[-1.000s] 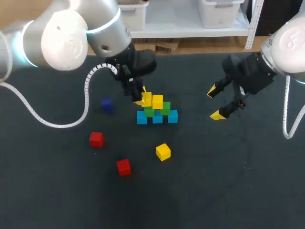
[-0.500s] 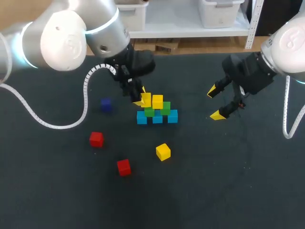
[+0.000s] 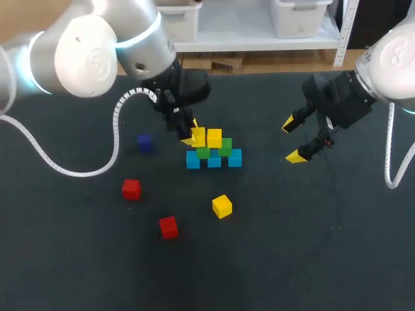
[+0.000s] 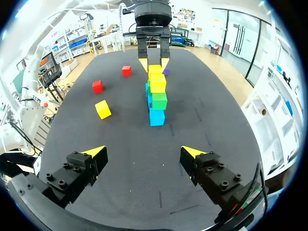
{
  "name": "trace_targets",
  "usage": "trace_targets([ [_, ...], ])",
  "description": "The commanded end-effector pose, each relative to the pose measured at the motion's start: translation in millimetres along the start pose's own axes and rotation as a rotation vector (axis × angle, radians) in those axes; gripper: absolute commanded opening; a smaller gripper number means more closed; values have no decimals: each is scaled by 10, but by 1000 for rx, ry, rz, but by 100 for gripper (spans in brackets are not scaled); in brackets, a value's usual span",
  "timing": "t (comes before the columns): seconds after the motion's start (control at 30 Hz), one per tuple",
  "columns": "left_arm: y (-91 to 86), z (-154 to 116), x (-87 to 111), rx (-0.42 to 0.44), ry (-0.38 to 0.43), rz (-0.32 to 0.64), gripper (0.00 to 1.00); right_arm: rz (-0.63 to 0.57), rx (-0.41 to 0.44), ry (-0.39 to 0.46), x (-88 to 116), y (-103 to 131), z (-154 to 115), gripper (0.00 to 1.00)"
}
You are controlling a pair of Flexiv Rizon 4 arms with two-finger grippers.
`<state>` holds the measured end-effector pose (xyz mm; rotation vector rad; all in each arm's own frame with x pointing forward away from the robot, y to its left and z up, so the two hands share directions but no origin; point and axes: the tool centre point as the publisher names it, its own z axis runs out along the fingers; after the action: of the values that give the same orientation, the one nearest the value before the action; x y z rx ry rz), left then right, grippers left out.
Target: Place the blue cubes, place green cubes on the blue cubes, place the yellow cubes on the green cubes, then place the red cubes on the yellow cubes, and place purple cube on the red cubes.
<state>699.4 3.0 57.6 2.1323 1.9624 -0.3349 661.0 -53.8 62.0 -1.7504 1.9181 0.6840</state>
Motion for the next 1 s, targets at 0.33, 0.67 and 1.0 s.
trace_targets([
  [0.33,23,27,2,6,-2,2,0,-1,-2,-3,4,-9,6,100],
  [0.67,21,34,-1,8,-1,2,0,-1,-2,-3,4,-9,6,100],
  [1.0,24,36,-1,9,-2,0,4,-1,-2,-3,4,-9,6,100],
])
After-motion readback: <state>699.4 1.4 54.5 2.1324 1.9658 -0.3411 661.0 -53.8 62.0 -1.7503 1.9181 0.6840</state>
